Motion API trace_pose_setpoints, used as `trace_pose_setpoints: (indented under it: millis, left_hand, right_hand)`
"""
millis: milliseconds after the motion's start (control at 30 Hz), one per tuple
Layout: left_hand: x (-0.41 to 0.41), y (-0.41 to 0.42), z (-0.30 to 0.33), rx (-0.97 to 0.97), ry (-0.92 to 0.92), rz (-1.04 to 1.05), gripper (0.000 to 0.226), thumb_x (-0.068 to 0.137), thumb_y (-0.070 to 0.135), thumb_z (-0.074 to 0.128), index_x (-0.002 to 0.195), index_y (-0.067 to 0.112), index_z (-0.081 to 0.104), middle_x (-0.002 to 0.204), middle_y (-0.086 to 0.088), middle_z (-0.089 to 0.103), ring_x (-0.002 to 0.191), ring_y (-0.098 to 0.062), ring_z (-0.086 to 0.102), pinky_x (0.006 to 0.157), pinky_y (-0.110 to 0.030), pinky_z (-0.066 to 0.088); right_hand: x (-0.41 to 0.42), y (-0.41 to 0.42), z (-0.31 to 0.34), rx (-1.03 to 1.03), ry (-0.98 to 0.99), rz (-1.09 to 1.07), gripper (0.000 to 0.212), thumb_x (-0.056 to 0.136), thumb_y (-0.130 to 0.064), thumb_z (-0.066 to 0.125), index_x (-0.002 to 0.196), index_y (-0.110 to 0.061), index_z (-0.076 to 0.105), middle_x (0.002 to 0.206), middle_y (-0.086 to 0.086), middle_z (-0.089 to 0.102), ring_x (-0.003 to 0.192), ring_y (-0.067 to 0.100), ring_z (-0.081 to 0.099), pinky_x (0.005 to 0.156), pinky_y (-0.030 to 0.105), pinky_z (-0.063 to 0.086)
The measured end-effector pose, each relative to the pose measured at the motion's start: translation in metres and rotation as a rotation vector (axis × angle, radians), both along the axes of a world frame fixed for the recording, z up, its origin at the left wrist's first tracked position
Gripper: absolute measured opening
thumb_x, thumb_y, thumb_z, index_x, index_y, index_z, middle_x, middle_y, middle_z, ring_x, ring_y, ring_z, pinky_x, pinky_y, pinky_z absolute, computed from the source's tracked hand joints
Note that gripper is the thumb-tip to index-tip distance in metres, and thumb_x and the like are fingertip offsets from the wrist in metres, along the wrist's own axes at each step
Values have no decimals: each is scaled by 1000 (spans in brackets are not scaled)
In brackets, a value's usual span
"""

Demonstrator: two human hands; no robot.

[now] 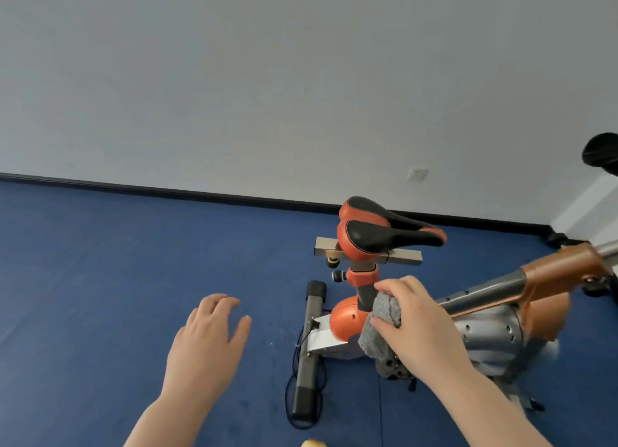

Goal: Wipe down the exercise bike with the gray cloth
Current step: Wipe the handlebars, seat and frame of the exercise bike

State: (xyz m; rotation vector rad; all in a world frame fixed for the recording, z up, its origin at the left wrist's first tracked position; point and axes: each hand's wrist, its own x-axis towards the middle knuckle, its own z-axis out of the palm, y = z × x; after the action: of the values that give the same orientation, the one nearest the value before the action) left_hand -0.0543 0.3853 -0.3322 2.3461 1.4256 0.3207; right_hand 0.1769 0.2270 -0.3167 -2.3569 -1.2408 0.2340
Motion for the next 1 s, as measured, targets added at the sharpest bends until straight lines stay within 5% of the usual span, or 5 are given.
trace_pose_setpoints:
  millis: [333, 567, 1000]
  left_hand:
    - [25, 143, 0, 99, 51, 11, 34, 91, 44, 42, 120, 30, 51, 126, 19, 47, 113, -7, 46, 93, -26, 36]
    - [45, 243, -2, 104, 14, -14, 35, 90, 45, 44, 121, 30, 52, 126, 19, 48, 113, -7, 46, 93, -25, 38]
    - [159, 526, -11, 91, 62, -422, 37, 93, 44, 38, 126, 30, 46, 131, 18, 44, 115, -7, 46, 97, -23, 33]
  right_hand:
    - [19, 155, -2, 56, 22, 68, 35, 81, -34, 68, 112, -37, 52, 110, -21, 46, 80, 3, 53, 61, 16, 34]
    - [36, 254, -2, -9, 15, 74, 34, 83, -36, 67, 112, -40, 50, 108, -23, 43, 78, 4, 56, 56, 12, 40]
    - [83, 453, -5, -18, 45, -364, 30, 84, -37, 65, 109, -44, 50, 106, -24, 41, 72, 1, 55, 48, 13, 32]
